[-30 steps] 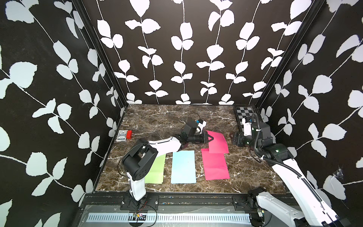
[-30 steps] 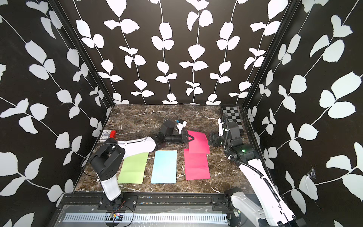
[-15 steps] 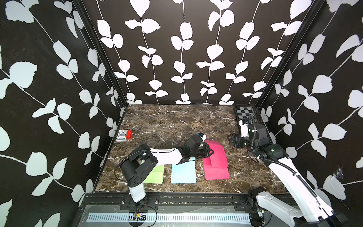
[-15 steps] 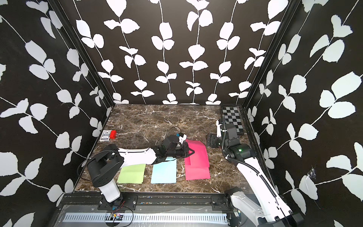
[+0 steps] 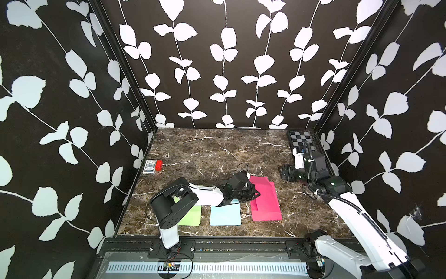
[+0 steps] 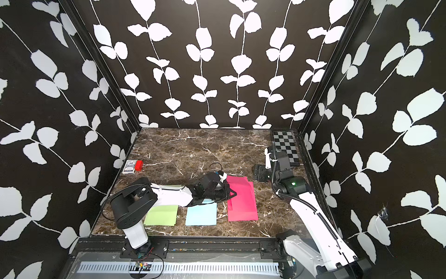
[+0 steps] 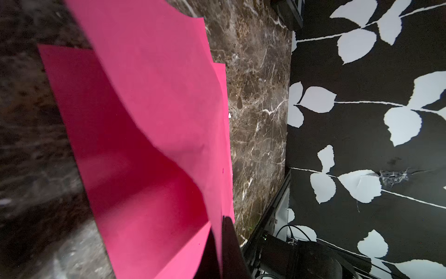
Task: Sort the scattered colored papers by color
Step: Place the colored paper.
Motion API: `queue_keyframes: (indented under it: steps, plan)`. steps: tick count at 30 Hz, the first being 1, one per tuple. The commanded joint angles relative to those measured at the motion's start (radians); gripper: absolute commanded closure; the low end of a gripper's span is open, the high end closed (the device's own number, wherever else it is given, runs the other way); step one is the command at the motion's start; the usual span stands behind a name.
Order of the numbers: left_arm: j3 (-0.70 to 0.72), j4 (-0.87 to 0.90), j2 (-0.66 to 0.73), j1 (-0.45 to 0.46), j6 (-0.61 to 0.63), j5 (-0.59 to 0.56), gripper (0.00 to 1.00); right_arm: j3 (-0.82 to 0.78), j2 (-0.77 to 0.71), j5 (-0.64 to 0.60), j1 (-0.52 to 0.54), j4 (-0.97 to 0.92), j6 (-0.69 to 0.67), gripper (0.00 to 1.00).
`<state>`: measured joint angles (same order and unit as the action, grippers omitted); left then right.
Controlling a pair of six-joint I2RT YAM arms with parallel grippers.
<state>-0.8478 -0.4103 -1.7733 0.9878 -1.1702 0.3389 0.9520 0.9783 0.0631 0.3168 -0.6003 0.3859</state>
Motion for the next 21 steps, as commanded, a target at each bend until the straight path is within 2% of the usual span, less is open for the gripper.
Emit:
queue_keyframes:
  steps: [1,13,21]
  plan:
    - [-0.01,-0.011,0.011,0.009,0.012,0.012,1.0,-0.033,0.009,0.003,-0.005,0.029,0.007,0.2]
    - [-0.012,-0.003,0.056,0.029,-0.008,0.041,1.0,-0.045,0.023,0.01,-0.007,0.032,0.004,0.19]
    - [0.006,-0.015,0.012,0.032,-0.029,0.069,1.0,-0.047,0.041,0.021,-0.007,0.039,0.005,0.19]
